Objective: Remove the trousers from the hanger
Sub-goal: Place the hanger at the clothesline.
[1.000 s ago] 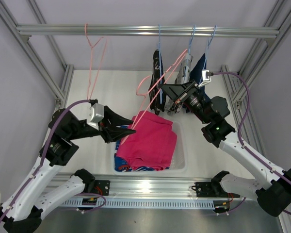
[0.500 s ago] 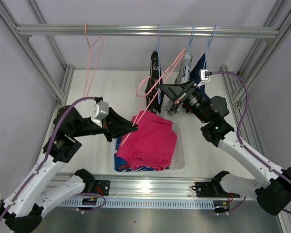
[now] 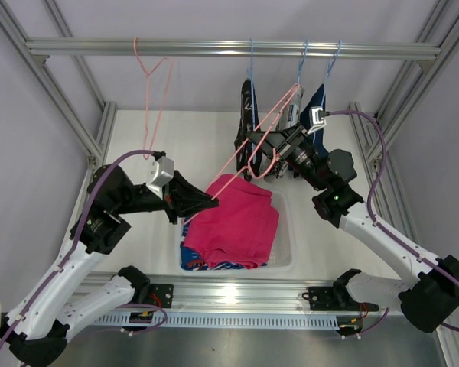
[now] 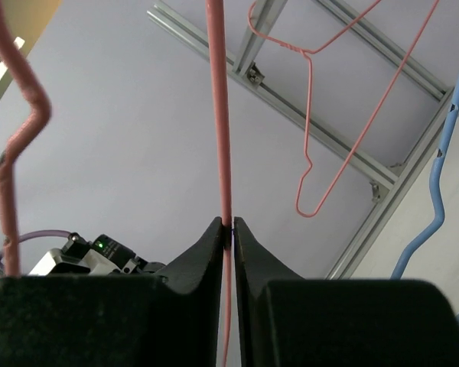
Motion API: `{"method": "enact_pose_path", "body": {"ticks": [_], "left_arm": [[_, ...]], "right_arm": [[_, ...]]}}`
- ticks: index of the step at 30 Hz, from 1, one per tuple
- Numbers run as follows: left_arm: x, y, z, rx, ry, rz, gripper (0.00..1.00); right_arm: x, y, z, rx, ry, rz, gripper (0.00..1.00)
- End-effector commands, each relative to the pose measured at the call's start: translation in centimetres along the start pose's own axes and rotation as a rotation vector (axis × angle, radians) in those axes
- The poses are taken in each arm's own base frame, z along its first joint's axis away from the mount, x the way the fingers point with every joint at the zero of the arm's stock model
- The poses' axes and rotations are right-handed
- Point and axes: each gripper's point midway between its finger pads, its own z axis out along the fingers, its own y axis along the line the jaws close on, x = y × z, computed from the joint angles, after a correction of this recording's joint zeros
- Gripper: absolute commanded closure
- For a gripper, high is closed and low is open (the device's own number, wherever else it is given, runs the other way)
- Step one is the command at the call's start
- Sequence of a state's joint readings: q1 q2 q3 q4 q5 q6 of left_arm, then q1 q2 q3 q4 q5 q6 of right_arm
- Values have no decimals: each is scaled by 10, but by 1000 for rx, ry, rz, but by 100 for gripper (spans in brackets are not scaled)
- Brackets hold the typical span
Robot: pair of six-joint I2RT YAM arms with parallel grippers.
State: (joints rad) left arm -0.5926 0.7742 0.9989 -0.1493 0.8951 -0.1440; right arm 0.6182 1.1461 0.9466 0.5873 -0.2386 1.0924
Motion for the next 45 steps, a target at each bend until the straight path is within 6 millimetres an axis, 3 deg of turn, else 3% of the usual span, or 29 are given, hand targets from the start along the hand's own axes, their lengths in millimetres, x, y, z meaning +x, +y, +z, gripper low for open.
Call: {"method": "enact_pose_path", "body": {"ticks": [1, 3, 6, 8, 11, 14, 20, 28, 38, 45], "left_arm": [[-24, -5, -1, 11, -64, 75, 99], [-24, 0, -1, -15, -66, 66, 99], [-26, 10, -1, -80, -75, 53, 99], [-29, 32, -4, -207, -87, 26, 100], [-29, 53, -8, -327, -98, 9, 99], [-27, 68, -12, -406, -98, -12, 99], [-19, 102, -21, -581, -55, -59, 99], [-16, 140, -52, -849, -32, -76, 99], [-33, 145, -90, -1020, -54, 6, 99], [-58, 133, -114, -1099, -78, 36, 99]], "right_arm": [[1, 15, 3, -57, 24, 0, 86], [3, 15, 3, -55, 29, -7, 71], [4, 15, 1, -52, 35, -25, 63], [5, 15, 0, -46, 38, -35, 60], [5, 13, -1, -33, 44, -51, 40], [9, 10, -2, -23, 60, -56, 30], [17, 11, -6, -22, 102, -79, 24], [20, 14, -24, 19, 136, -152, 19], [15, 23, -47, 78, 151, -236, 16], [9, 25, -74, 126, 132, -297, 15]]}}
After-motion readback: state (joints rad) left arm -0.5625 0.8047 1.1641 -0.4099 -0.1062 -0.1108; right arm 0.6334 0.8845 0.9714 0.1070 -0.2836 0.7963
